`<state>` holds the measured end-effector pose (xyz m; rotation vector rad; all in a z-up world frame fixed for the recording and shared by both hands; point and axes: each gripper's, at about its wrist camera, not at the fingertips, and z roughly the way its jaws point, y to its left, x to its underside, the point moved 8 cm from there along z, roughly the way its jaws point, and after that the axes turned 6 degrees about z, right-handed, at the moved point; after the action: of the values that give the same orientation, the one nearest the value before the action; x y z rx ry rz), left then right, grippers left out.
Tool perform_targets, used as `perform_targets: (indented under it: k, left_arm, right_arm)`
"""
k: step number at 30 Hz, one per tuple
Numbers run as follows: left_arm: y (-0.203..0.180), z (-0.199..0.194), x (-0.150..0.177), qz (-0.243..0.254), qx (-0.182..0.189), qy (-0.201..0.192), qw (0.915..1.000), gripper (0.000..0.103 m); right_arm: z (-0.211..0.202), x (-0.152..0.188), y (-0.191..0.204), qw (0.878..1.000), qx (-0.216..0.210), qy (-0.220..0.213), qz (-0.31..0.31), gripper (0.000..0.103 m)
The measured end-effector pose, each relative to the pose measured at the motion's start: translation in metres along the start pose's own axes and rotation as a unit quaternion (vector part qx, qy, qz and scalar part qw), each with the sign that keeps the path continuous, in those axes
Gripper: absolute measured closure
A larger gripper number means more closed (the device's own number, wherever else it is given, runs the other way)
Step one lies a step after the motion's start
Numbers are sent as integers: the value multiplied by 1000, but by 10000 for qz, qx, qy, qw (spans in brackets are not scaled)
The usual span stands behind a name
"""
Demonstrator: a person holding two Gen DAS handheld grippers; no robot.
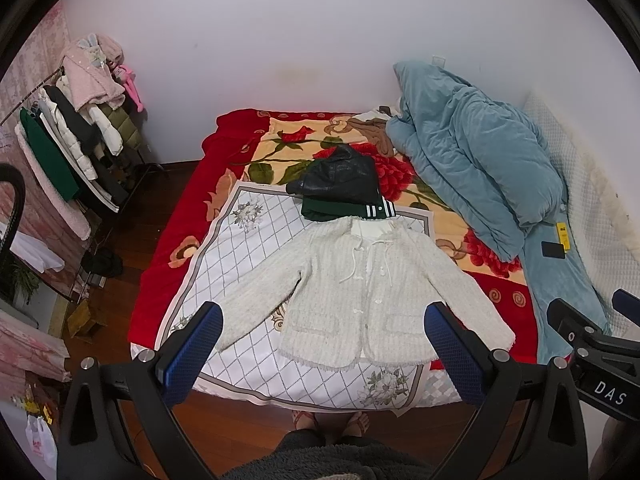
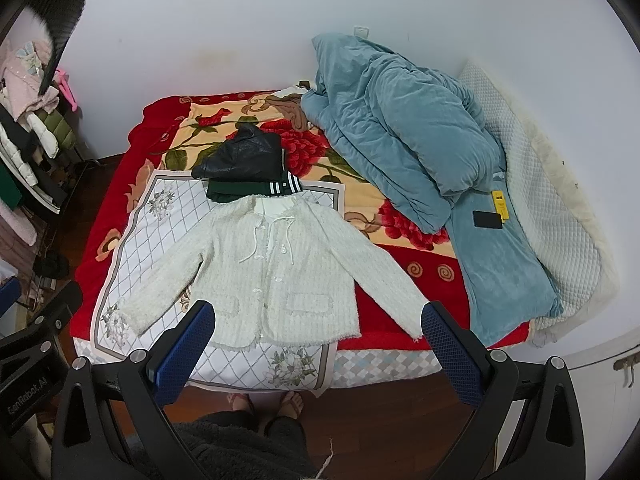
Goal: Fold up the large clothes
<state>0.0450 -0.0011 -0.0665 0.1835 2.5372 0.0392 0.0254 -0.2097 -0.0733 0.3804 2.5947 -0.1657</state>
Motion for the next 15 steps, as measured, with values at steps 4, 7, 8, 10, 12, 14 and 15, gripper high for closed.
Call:
perform_targets:
  k: [4,7,8,10,12,14,15]
  left_arm:
    - [-1,1,0,15,21,10,10000,0]
    - [-1,5,-13,52,53,22,10000,0]
    - [-1,5,-13,64,68,24,10000,0]
    - [-2,10,-12,84,93,27,9999,0]
    - [3,13,-17,121,133,20,9998,0]
    - [6,20,-23,174,75,-53,9998,0]
    - [7,27,-29,229,16,-130,9997,0]
  right_arm:
    - [0,0,0,10000,7,-6,0,0]
    - [0,0,-1,10000,3,-6,6,0]
    - [0,0,0,10000,16,-5,11,0]
    - [-1,-3,2,10000,33,5,45,0]
    - [-1,-6,3,9999,67,9,105,0]
    - [3,-8,5,9998,79,20,183,0]
    - [8,-12,2,9996,49,-5,280,0]
